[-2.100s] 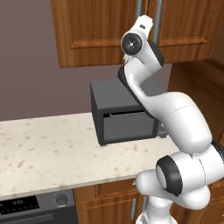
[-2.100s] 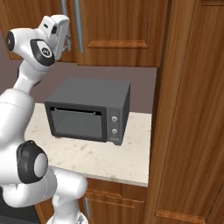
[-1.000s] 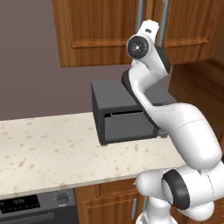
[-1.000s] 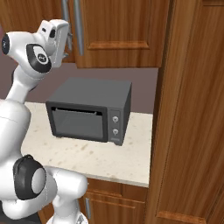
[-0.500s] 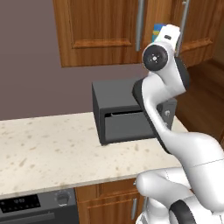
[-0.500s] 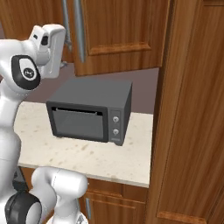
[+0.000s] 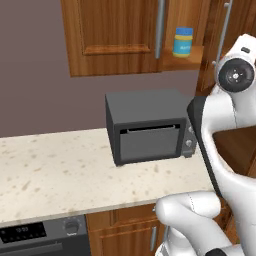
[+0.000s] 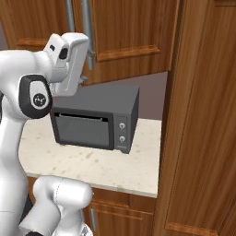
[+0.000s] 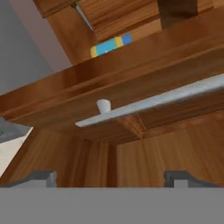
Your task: The dining table condiment station is running low on mayonnaise. Refill the condiment station by opening the cabinet and taking the mayonnaise from the cabinet and placing it on the dining table.
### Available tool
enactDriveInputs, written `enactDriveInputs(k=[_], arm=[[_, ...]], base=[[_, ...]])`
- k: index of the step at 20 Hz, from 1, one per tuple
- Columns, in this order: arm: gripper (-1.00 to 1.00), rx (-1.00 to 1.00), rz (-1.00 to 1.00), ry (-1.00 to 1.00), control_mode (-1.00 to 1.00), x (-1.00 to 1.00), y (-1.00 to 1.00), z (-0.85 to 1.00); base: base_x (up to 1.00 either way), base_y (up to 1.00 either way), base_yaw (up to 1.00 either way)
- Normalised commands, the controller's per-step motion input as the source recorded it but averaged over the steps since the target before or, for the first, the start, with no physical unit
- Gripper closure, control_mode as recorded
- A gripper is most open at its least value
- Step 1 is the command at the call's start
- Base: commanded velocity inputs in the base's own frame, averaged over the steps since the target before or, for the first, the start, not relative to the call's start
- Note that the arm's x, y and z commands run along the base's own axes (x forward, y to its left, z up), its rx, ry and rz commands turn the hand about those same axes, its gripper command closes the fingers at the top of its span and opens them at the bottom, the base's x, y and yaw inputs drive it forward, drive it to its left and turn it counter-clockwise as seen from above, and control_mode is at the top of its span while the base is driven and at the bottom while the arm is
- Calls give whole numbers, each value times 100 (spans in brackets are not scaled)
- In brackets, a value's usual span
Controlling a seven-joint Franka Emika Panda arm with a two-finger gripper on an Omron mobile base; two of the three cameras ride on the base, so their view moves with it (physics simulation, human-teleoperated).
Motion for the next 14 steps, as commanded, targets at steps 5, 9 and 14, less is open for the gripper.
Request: enactDriveInputs(k=[5, 9, 14], arm=[[-100, 7, -6, 1, -100, -60, -99, 0], [-100, -4, 0, 0, -100, 1, 29, 0], [-100, -18, 0, 2, -100, 55, 100, 0]], base=[[0, 0, 0], [0, 0, 0], [0, 0, 0]])
